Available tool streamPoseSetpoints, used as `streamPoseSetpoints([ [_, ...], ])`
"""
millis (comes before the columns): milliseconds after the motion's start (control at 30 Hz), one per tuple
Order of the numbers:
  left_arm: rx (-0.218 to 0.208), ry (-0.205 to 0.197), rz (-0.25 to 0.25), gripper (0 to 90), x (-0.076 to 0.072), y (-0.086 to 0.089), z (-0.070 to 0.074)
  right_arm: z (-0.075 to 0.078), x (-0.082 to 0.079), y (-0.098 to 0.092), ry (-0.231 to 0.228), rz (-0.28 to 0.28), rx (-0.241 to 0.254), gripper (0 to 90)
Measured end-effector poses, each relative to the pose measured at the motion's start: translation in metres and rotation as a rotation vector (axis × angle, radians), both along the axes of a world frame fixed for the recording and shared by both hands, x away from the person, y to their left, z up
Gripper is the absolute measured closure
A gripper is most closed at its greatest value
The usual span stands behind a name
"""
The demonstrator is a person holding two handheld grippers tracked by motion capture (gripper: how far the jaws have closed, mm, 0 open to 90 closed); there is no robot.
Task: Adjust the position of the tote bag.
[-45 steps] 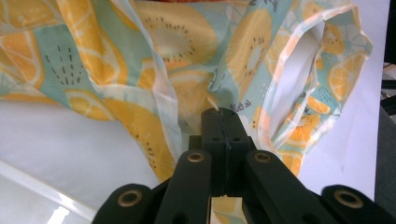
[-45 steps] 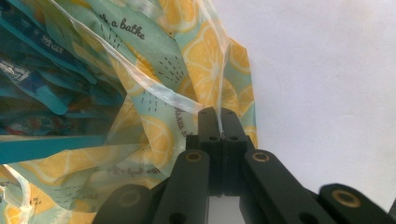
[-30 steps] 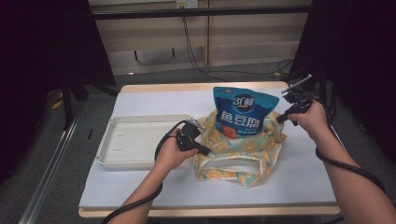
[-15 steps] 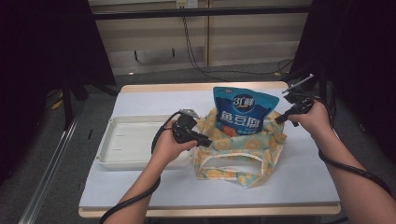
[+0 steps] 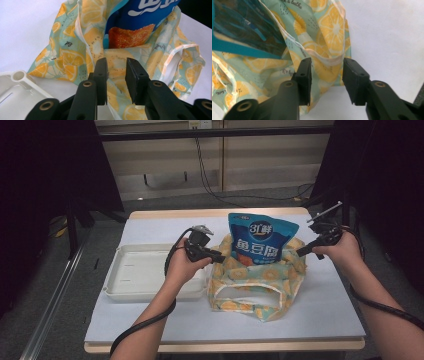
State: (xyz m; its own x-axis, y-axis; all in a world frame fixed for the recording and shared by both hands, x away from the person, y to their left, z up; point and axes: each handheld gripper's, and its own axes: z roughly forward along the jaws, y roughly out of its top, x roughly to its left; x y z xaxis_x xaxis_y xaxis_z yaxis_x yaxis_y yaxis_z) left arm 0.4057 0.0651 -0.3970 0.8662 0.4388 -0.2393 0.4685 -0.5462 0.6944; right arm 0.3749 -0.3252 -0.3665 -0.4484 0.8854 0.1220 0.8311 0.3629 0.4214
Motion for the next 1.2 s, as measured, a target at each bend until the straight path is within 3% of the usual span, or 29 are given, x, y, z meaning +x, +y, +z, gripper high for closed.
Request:
streamPoseSetpoints([
  [300,-0.003,-0.008,0.003,71.6,0.003,-0.003,0.0,0.006,-0.013,0.0,0.003,0.0,0.003,54.4],
  [333,0.012,-0.009,0.002,71.6,0.003,-0.002,0.001,0.007,-0.015,0.001,0.005,0.005,0.001,55.7],
  [400,0.0,-0.001,0.001,72.4,0.004,-0.002,0.001,0.008,-0.019,0.002,0.02,-0.006,0.011,59.8],
  [500,0.013,-0.002,-0.004,73.5,0.003,-0.003,0.002,0.011,-0.025,0.003,0.023,0.023,0.001,69.0],
  [533,-0.003,-0.002,-0.003,74.0,0.003,-0.004,0.001,0.013,-0.027,0.003,0.028,0.015,0.007,71.7],
  [600,0.022,-0.008,-0.011,74.3,0.002,-0.004,0.003,0.015,-0.03,0.005,0.034,0.033,0.006,78.1],
  [700,-0.007,-0.01,-0.008,74.4,0.001,-0.005,0.002,0.017,-0.032,0.009,0.052,0.065,0.002,82.7],
  [967,0.01,-0.019,0.018,71.6,0.009,-0.008,0.001,0.001,-0.023,0.022,0.059,0.1,0.05,79.1],
  [1000,-0.013,-0.015,0.026,69.3,0.01,-0.009,0.0,-0.002,-0.022,0.023,0.06,0.1,0.049,79.1],
  [1100,0.001,-0.03,0.024,69.4,0.015,-0.01,0.002,-0.008,-0.017,0.024,0.061,0.094,0.044,79.3],
  [1200,-0.017,-0.029,0.039,73.4,0.021,-0.011,0.001,-0.013,-0.013,0.024,0.055,0.088,0.036,79.6],
])
